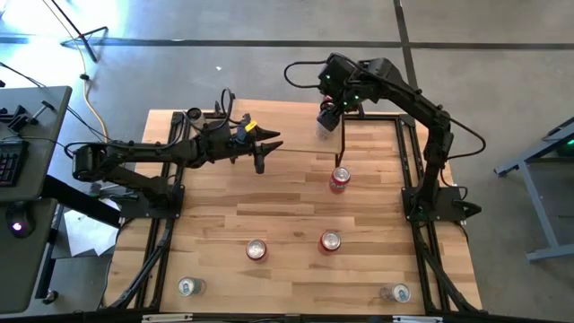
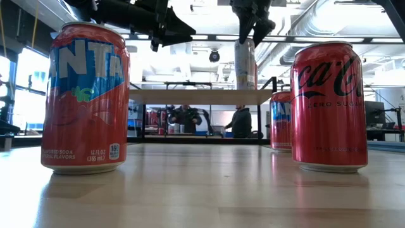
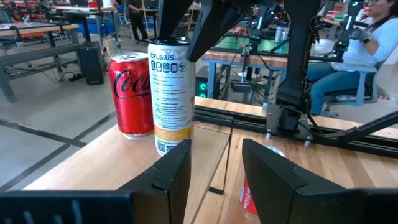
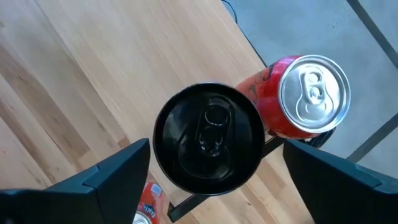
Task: Place canned beverage on shelf
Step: Put the right white and yellow soda can on the shelf
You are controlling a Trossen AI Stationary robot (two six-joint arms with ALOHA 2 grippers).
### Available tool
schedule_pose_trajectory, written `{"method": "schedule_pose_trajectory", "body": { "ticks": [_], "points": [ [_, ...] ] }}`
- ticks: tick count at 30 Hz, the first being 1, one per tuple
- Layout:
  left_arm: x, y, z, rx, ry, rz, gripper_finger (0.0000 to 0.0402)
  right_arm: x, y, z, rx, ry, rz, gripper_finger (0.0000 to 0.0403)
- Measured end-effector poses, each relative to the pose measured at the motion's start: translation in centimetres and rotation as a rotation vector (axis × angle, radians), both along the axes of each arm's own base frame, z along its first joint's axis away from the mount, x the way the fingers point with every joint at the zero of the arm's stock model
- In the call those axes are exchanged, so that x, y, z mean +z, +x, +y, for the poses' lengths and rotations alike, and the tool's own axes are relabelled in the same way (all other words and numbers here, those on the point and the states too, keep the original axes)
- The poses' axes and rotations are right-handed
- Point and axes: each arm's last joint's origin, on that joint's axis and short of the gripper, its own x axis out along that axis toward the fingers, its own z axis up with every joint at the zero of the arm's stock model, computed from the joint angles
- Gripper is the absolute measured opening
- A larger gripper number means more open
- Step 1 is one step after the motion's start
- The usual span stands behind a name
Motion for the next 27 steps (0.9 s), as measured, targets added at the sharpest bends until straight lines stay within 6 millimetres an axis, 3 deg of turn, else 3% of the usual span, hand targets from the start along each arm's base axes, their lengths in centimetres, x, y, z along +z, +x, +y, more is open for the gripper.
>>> {"method": "schedule_pose_trajectory", "body": {
  "ticks": [6, 12, 17, 21, 27],
  "points": [
    [-0.1, 0.0, 0.0, -0.001, -0.001, 0.005, 0.0133, 0.7, -0.6, 0.7, 0.094, -0.041, 0.023, 0.0354],
    [-0.1, 0.0, 0.0, 0.000, -0.003, 0.013, 0.0133, 3.5, -2.7, 3.7, 0.231, -0.116, -0.026, 0.0354],
    [-0.1, 0.0, 0.0, -0.002, 0.008, 0.015, 0.0125, 4.9, -4.8, 5.8, 0.199, -0.144, -0.065, 0.0336],
    [0.3, -0.6, -0.2, -0.008, 0.050, 0.052, 0.0098, 4.2, -6.6, 6.9, 0.196, -0.132, -0.031, 0.0259],
    [1.9, -3.4, -1.0, -0.014, 0.070, 0.099, 0.0036, 0.8, -10.1, 8.9, 0.221, -0.171, -0.108, 0.0078]
  ]
}}
